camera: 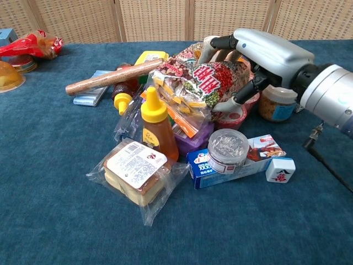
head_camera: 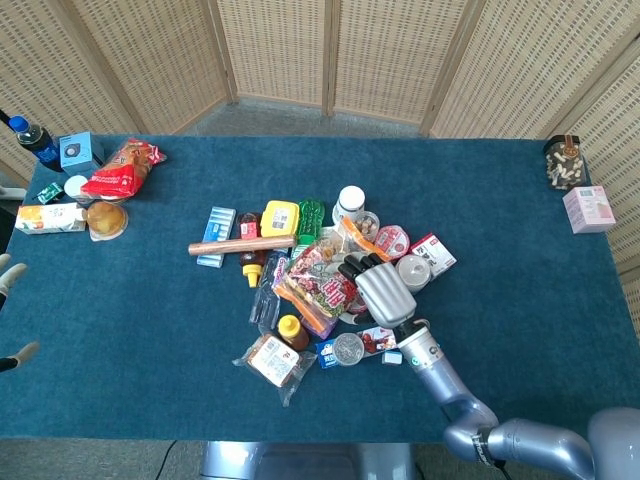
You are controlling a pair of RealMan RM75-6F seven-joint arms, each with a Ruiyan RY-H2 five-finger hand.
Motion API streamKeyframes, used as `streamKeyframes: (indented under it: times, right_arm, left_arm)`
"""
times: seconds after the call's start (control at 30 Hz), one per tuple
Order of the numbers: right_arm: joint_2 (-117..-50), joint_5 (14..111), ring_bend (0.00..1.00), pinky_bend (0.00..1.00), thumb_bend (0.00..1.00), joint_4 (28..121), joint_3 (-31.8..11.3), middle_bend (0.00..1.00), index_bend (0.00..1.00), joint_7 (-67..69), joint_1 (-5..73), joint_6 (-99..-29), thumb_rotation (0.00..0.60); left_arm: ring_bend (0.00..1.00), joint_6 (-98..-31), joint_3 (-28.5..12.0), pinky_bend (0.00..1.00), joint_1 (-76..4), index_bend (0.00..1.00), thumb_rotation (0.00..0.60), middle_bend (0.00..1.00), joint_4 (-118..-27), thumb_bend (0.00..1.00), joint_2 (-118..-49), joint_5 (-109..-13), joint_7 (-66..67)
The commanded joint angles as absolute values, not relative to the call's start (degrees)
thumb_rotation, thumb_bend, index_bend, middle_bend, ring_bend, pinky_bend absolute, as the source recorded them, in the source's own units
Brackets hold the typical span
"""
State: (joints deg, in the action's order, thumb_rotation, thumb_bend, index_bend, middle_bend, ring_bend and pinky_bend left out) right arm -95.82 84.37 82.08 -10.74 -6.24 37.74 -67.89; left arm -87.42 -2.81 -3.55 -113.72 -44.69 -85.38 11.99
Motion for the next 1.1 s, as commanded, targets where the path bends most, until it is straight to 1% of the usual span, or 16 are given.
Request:
streamKeyframes:
  times: [0.03, 0.27, 0.57, 1.1]
  right_arm:
    - [-95.52, 84.48, 0.41, 0.54, 0.0, 82.52, -10.65, 0.68, 0.44, -6.24, 37.46, -68.31, 0.6]
    - [-92.96, 85.0, 0.41, 0.55, 0.03, 86.03, -11.4, 0.69, 0.45, -7.76, 36.38, -70.9, 0.6]
    - [-88.59, 84.35, 0.41, 0.55, 0.04, 92.28, -13.66, 0.69, 0.45, -11.07, 35.75, -72.76, 0.6]
    - [-83.7, 83.3, 0.41, 0.55, 0.04, 101.39, -18.79, 0.69, 0.46, -16.12, 36.7, -75.14, 0.6]
  left_arm:
    - [0.0, -87.41, -2.81, 0.0, -3.56, 0.11, 0.6, 0.0, -113.74, 0.04, -44.75, -85.39, 12.04]
    - [0.0, -87.3, -2.79, 0.0, -3.61, 0.11, 0.6, 0.0, -113.69, 0.04, -44.87, -85.39, 12.18]
    - [0.0, -87.24, -2.72, 0.0, -3.64, 0.11, 0.6, 0.0, -113.87, 0.04, -44.95, -85.59, 12.27]
    - [0.0, -86.66, -2.62, 0.0, -3.88, 0.11, 0.6, 0.0, -113.85, 0.04, -45.19, -85.49, 12.34]
